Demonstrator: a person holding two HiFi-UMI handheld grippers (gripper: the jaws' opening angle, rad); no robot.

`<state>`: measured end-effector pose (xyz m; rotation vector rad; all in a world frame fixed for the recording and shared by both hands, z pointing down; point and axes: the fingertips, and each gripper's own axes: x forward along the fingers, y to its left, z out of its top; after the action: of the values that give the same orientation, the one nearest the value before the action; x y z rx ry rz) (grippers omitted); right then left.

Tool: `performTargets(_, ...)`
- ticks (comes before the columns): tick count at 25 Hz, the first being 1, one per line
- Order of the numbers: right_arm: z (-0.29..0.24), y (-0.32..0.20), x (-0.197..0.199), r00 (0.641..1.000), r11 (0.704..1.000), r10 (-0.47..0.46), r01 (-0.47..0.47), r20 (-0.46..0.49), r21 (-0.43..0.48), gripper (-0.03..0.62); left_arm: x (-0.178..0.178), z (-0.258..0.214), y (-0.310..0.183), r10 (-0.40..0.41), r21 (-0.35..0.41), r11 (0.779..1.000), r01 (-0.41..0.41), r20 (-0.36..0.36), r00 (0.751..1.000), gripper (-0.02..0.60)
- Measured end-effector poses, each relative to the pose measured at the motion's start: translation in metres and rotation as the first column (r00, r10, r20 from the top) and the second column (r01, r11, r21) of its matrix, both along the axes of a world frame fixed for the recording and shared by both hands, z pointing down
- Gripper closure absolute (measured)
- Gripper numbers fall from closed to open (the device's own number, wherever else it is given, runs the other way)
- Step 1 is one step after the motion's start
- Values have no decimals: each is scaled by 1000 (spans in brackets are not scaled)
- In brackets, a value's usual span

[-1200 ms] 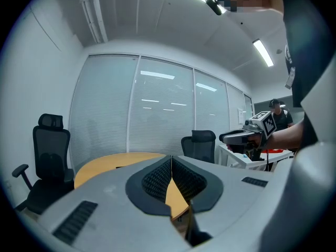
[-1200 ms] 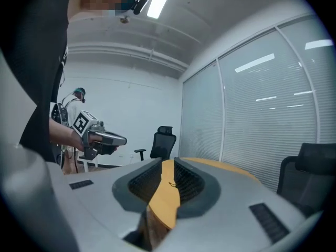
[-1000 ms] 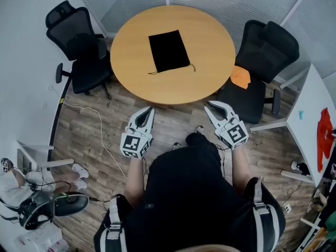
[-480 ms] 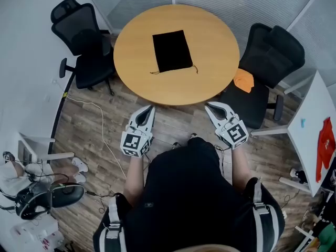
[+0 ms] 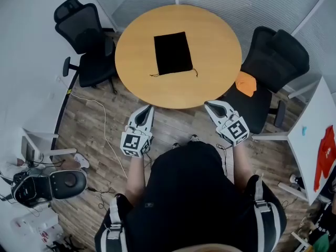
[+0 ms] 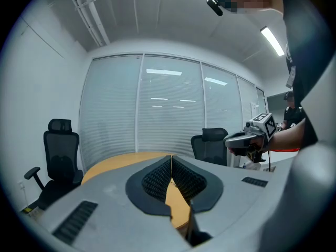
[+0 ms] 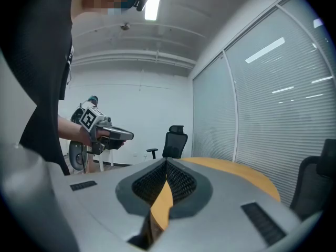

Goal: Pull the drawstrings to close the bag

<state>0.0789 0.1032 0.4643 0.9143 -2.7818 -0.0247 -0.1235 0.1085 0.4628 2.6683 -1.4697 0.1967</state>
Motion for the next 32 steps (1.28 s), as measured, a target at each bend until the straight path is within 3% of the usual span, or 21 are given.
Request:
performTargets(10, 9, -29, 16, 993, 996, -85, 84, -82, -8, 536, 4, -11, -24, -119, 34, 992, 122, -71, 990, 566)
performTargets(14, 17, -37, 26, 991, 995, -96, 95, -92, -16, 536, 14, -5, -27, -119, 18, 992, 121, -81, 990, 566)
performTargets(22, 33, -45, 40, 992, 994, -101, 97, -79, -53, 537, 30, 16, -27, -120, -14, 993, 120, 3, 993, 566)
performTargets(32, 33, -72, 47, 999, 996, -40, 38, -25, -76, 537, 29, 21, -49, -121, -31, 992, 122, 32, 992, 566)
